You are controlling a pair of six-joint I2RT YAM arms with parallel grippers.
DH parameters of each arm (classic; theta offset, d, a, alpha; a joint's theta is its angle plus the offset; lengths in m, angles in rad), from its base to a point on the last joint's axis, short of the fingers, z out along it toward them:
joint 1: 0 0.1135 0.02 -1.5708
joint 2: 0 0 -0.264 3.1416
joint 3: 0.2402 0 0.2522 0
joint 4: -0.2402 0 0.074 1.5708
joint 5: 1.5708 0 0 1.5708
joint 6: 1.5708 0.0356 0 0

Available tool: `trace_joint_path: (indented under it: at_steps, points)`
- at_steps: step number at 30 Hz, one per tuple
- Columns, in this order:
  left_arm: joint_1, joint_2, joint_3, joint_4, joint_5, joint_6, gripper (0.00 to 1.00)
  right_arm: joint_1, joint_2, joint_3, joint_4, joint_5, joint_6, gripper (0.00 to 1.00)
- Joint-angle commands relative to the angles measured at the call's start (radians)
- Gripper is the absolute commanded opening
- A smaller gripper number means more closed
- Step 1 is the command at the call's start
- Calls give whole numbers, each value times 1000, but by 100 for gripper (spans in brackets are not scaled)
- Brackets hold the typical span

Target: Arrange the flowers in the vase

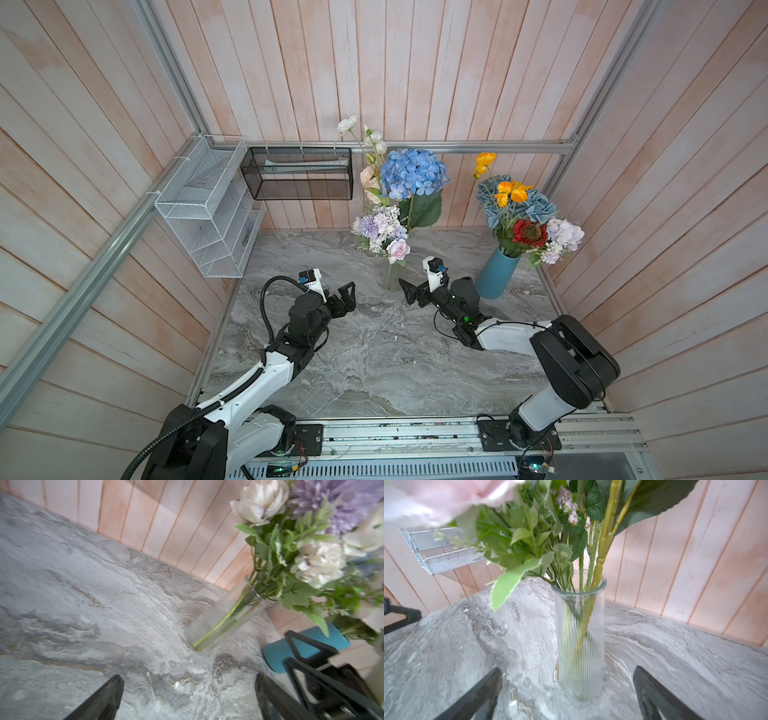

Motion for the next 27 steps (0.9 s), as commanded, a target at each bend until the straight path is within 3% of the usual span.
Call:
trace_joint_path:
  at_steps: [1,7,11,14,21,24,27]
  points:
    - [48,-18,19,-55,-107,115,100,-14,-131,-64,-193,133,4,98]
    - [116,6,-34,47,-268,256,100,-95,-391,-193,-351,337,-46,98]
    - [161,49,-78,146,-347,323,100,-220,-478,-309,-252,436,-76,98]
    - [174,80,-92,212,-386,381,100,-303,-458,-359,-177,477,-66,98]
    - [194,219,-160,453,-399,492,100,-417,-196,-392,144,336,-121,98]
    - [215,279,-200,633,-341,561,100,-453,-105,-354,219,282,-183,98]
    - [255,339,-209,740,-265,589,100,-533,-58,-322,197,194,-115,98]
